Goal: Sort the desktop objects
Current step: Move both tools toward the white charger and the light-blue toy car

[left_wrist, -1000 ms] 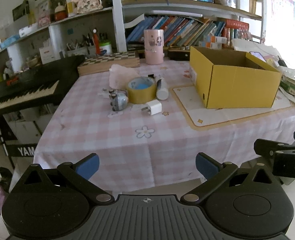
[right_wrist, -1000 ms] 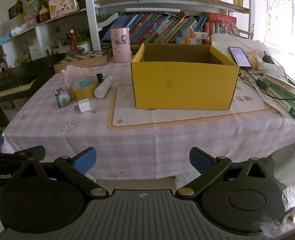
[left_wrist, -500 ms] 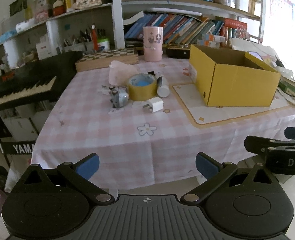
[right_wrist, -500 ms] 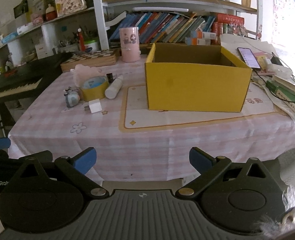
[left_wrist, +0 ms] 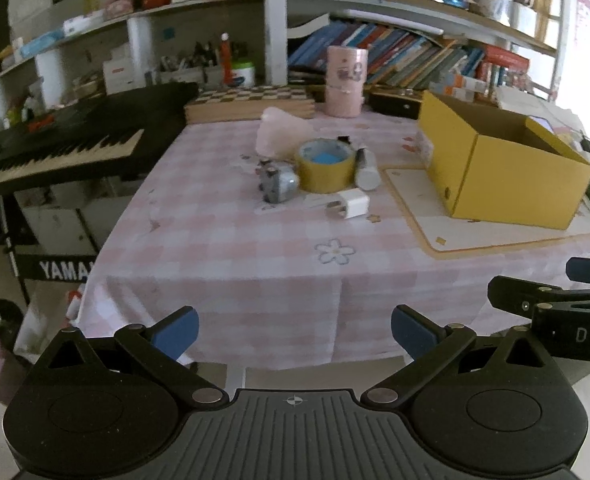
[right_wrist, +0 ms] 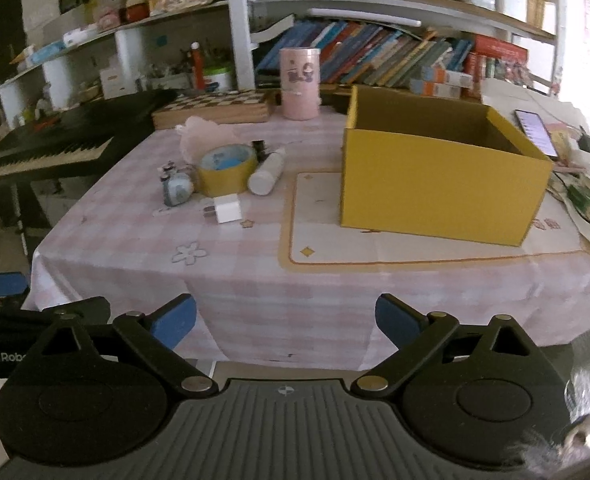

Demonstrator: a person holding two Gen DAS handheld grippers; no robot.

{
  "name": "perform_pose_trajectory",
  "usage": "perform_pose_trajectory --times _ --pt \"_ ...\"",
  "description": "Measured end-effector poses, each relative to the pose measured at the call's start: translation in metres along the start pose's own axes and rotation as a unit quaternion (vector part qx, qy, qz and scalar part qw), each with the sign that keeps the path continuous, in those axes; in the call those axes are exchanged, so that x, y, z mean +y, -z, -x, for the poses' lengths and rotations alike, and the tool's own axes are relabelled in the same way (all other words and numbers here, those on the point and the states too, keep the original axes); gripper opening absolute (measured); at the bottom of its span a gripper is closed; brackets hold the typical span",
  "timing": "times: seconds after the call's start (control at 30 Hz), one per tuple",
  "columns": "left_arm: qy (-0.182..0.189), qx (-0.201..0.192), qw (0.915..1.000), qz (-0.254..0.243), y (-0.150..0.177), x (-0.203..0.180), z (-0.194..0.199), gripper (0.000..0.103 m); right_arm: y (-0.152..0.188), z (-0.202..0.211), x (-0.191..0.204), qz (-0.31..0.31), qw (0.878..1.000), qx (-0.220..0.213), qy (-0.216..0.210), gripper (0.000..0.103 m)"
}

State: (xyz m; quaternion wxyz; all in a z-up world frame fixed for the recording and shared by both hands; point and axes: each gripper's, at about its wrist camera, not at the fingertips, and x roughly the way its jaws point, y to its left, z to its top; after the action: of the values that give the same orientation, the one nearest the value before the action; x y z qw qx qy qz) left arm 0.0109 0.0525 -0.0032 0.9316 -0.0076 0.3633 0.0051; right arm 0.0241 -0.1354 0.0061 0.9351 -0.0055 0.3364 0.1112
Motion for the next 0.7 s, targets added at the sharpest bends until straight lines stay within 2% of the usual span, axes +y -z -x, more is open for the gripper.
perform_pose_trajectory --times 0.37,0.7 --pt "-0.03 0.004 0.9995 0.004 -0.003 0.011 -0.007 0.103 -0.008 -0.025 0.015 0.018 0.999 0.016 -0.031 0.086" --pt "-0.043 0.002 0.999 0.012 -0.012 0.028 -0.023 0.103 -0.019 -0.049 0.028 0.032 0.998 0.019 -0.044 0.086"
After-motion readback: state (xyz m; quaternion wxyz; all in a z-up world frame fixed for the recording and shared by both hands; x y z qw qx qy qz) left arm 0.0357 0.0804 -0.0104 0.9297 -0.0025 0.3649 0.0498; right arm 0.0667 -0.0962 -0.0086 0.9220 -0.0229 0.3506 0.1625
